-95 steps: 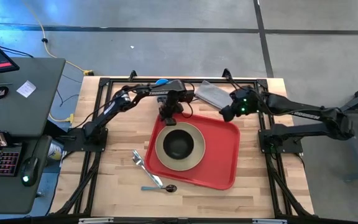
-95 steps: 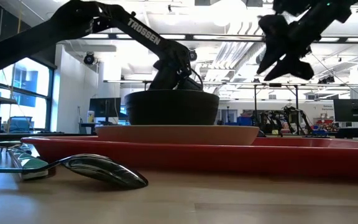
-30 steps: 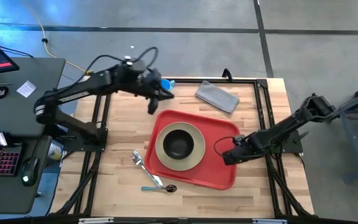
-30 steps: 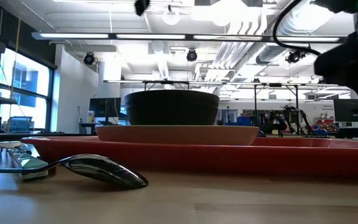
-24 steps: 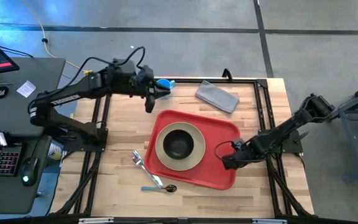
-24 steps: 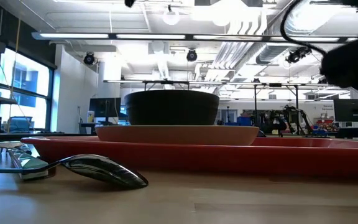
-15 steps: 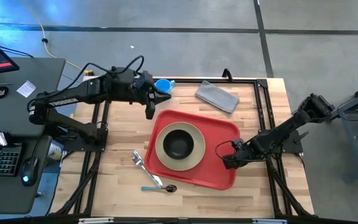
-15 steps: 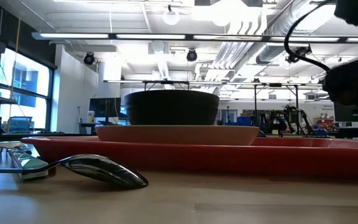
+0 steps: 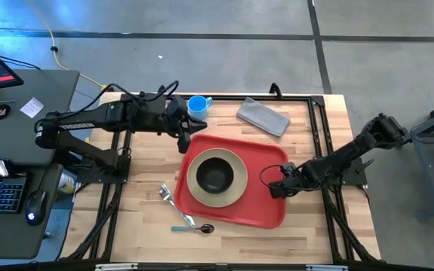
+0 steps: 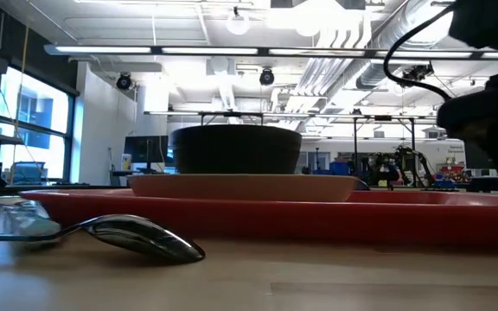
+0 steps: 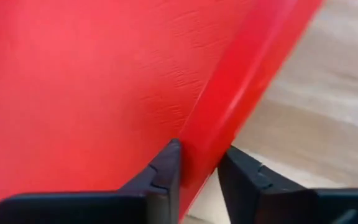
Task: Set up tray
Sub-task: Adjust the red tray
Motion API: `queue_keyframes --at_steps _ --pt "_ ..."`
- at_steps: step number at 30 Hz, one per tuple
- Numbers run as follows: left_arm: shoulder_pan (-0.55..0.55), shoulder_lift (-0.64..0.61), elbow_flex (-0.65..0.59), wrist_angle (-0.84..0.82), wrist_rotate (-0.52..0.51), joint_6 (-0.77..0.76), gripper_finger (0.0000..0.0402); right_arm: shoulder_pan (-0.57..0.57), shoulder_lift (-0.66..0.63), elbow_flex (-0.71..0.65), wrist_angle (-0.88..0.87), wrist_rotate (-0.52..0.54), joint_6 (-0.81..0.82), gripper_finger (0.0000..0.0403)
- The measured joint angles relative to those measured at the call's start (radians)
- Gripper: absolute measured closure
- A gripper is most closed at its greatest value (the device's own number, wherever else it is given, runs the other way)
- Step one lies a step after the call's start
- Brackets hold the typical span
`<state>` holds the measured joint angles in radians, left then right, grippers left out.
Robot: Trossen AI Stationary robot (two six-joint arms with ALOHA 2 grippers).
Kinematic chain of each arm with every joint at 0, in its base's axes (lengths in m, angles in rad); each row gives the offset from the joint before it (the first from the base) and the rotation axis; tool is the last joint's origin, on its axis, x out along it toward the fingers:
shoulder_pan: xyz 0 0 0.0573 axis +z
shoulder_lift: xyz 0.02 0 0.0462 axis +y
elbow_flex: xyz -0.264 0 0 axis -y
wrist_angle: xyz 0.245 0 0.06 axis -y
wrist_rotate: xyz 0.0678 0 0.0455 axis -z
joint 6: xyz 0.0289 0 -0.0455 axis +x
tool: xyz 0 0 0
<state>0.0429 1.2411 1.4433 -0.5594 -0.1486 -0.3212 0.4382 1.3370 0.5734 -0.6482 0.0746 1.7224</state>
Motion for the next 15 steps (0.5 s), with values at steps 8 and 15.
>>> queue_keyframes --at_steps 8,15 --pt "0.001 0.000 0.000 -0.001 0.001 0.000 0.0366 -0.075 0.000 0.002 -0.031 -0.017 -0.102 0.0338" --pt "0.001 0.000 0.000 -0.015 0.004 0.001 0.0361 -0.115 0.001 0.001 -0.044 -0.031 -0.028 0.0344"
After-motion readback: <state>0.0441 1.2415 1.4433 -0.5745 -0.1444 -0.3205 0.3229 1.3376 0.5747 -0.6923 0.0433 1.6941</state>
